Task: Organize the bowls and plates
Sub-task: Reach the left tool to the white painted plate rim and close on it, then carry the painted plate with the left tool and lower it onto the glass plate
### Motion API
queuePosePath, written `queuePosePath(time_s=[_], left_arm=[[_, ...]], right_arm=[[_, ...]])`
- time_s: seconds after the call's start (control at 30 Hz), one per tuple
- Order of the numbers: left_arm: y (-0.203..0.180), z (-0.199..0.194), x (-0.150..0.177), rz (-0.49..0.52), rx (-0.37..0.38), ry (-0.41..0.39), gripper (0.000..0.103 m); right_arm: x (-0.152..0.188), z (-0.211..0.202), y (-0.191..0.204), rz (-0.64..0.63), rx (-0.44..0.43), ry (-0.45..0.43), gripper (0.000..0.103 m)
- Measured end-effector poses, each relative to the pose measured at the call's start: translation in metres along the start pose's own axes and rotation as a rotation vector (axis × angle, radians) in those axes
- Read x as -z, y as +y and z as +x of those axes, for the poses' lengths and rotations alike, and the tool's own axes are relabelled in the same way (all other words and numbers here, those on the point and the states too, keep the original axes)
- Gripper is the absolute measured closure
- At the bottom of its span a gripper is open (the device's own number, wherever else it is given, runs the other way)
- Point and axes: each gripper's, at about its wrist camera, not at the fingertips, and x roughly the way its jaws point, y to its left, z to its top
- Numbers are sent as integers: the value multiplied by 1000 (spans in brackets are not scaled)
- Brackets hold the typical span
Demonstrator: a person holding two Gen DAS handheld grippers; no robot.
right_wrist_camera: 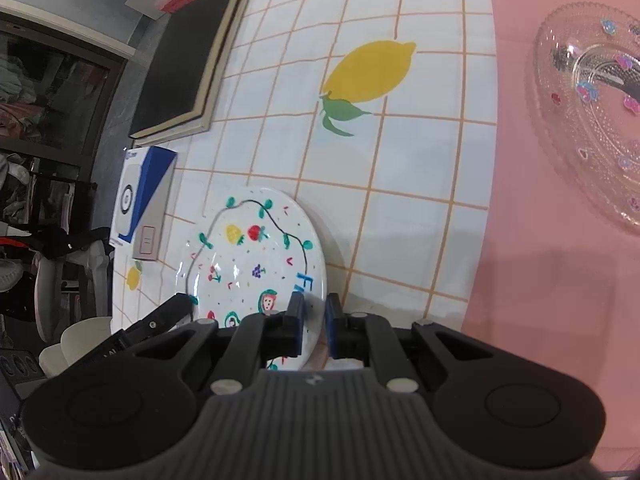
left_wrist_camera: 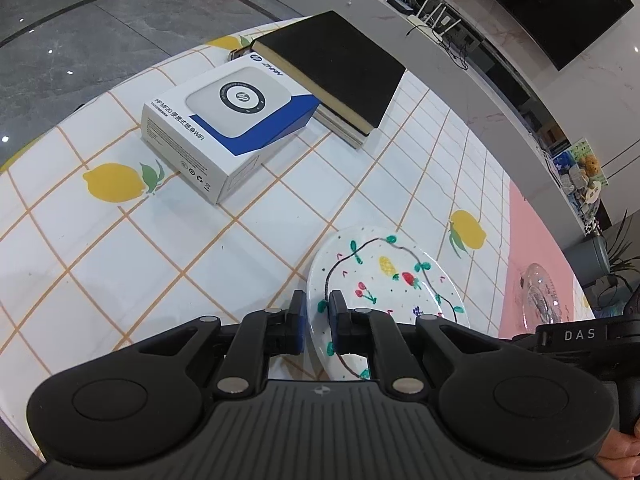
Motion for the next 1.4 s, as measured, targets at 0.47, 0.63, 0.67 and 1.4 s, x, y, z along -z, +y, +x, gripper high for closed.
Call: queuePosePath(time_s=[0.47, 0.63, 0.67, 1.4], left_arm=[[-34, -34, 7, 16, 35, -57, 91], [-67, -48, 17, 67, 68, -73, 91], [-74, -49, 19, 79, 77, -73, 91], [-238, -32, 108, 347, 220, 52, 91]], right_arm=[[16, -52, -13, 10, -59, -71, 94], [32, -90, -33, 39, -84, -137, 94], [37, -99, -39, 48, -89, -151, 94], [135, -234, -203, 307, -114, -389, 94]])
